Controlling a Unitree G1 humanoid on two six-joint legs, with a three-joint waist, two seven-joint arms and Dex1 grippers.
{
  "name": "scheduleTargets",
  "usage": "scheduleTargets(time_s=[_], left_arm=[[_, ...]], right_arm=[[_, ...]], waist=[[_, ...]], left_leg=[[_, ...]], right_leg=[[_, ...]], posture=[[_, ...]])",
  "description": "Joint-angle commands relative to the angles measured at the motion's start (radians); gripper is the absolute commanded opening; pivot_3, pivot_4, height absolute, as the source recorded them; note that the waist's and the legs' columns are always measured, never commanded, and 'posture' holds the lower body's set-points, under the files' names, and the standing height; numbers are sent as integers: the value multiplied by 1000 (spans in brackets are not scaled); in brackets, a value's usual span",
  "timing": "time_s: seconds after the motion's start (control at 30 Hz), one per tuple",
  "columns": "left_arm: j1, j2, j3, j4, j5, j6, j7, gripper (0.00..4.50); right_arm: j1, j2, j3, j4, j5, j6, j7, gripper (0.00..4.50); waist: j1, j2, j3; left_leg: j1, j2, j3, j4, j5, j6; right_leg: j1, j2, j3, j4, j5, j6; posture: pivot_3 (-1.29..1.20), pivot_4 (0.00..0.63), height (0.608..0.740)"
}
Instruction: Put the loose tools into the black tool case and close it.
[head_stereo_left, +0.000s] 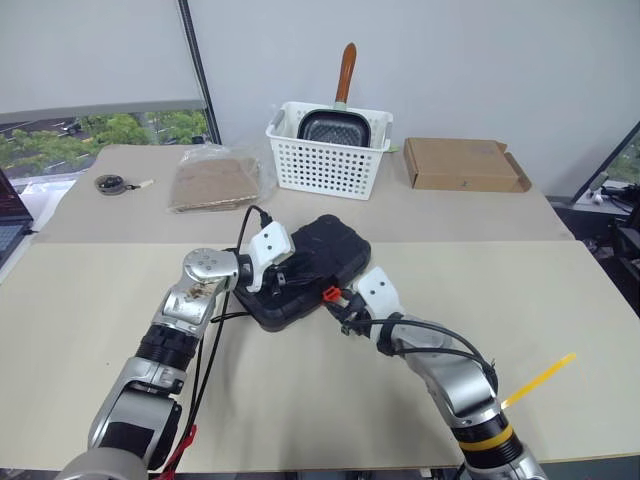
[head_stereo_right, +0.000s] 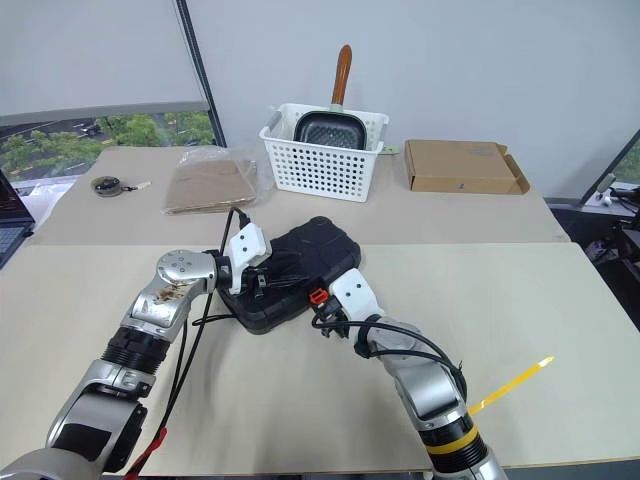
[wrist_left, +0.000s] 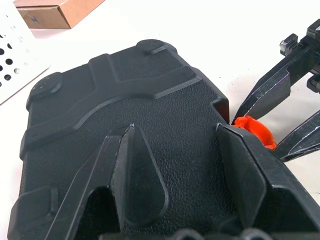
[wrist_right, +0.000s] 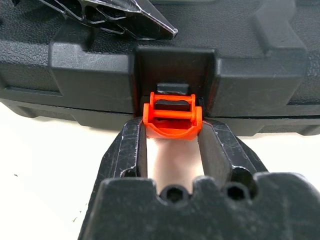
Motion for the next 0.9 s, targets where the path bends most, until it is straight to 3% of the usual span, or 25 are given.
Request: scheduleTargets(time_s=[0.03,0.5,0.57,0.7,0.9], left_arm=[[75,-4,-124,100,100,35,-27,2852],[106,-14,-157,68,112,26,-35,2852],[113,-15,-159,60,112,28,-35,2852],[118,-14,-157,53,112,33,-36,2852],[122,-9,-153,50,113,35,-37,2852]], right_arm=[[-49,-2,-31,-98,24,0,10,1245],[-123,-29,-38,-120,62,107,52,1245],[-124,-30,-36,-114,64,108,54,2220],[-113,-38,-29,-113,63,106,55,3415],[-87,-39,-14,-106,71,127,38,3415]], waist=[[0,0,0],[1,0,0],[0,0,0],[0,1,0],[1,1,0]], left_leg=[[0,0,0,0,0,0],[-1,0,-1,0,0,2],[-1,-1,-1,0,0,2],[-1,0,-1,0,0,3],[-1,0,-2,0,-1,1]], right_leg=[[0,0,0,0,0,0],[0,0,-1,-2,0,0],[0,0,-1,-2,0,0],[0,0,-1,-2,0,0],[1,0,-1,-2,0,1]], posture=[[0,150,700],[0,150,700],[0,150,700],[0,150,700],[0,150,700]])
